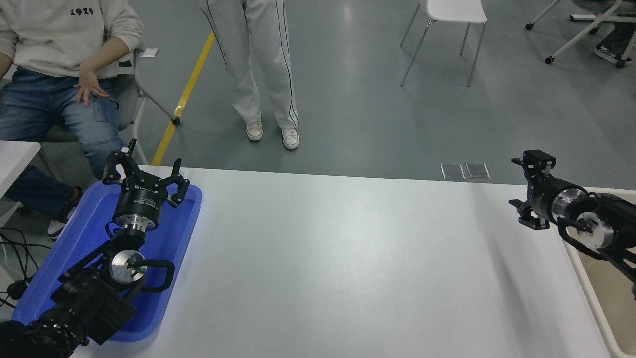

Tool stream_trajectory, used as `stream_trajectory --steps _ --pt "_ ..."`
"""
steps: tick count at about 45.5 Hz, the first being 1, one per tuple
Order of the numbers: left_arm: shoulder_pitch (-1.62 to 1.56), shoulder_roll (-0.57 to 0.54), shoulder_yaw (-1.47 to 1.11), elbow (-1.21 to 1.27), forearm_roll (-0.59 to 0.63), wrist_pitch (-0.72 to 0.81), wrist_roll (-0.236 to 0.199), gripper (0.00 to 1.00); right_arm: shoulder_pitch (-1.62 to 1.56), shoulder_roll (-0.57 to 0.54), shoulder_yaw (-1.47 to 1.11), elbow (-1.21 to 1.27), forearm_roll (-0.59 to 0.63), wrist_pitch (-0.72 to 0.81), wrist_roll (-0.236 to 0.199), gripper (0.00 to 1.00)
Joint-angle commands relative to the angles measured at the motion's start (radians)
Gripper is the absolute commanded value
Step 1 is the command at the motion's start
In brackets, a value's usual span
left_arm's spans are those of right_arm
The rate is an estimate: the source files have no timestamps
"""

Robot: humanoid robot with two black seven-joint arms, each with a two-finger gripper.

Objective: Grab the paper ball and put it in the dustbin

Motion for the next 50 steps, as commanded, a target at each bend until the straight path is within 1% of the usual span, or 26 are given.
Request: stream_trajectory --steps 1,4,6,8,14,21,23,26,30,34,41,50 --pt "0.000 0.000 0.000 0.000 0.000 0.000 0.000 1.00 -0.037 0.165 0.157 -0.127 0.011 -0.006 0.277 1.00" --pt "0.000 -0.001 0.000 0.000 0.000 0.000 0.000 1.00 -0.042 0.202 0.160 -0.161 0.011 -0.006 0.374 1.00" --pt "-0.001 -0.001 0.000 0.000 0.000 0.000 0.000 1.00 -0.045 0.216 0.160 -0.172 0.013 -0.001 0.413 1.00" --pt "-0.001 -0.001 0.000 0.000 0.000 0.000 0.000 1.00 -0.053 0.222 0.160 -0.172 0.018 0.005 0.437 1.00" --pt "0.000 -0.001 0.000 0.000 0.000 0.000 0.000 1.00 -0.069 0.251 0.151 -0.167 0.087 0.005 0.440 1.00" --pt "-0.001 0.000 0.000 0.000 0.000 0.000 0.002 1.00 -0.099 0.255 0.168 -0.159 0.097 -0.001 0.447 1.00" --pt "0.000 -0.001 0.000 0.000 0.000 0.000 0.002 1.00 -0.108 0.255 0.179 -0.156 0.102 0.000 0.462 1.00" --pt "0.000 0.000 0.000 0.000 0.000 0.000 0.002 1.00 -0.111 0.255 0.183 -0.155 0.104 0.008 0.502 1.00" --pt "0.000 0.000 0.000 0.000 0.000 0.000 0.002 1.00 -0.112 0.252 0.188 -0.130 0.113 0.016 0.520 1.00" --pt "0.000 0.000 0.000 -0.002 0.000 0.000 0.002 1.00 -0.114 0.252 0.188 -0.104 0.116 0.019 0.526 1.00" --pt "0.000 0.000 0.000 -0.002 0.000 0.000 0.002 1.00 -0.181 0.237 0.197 0.017 0.113 0.019 0.539 1.00" --pt "0.000 0.000 0.000 -0.002 0.000 -0.002 0.002 1.00 -0.192 0.206 0.188 0.016 0.099 0.019 0.540 1.00"
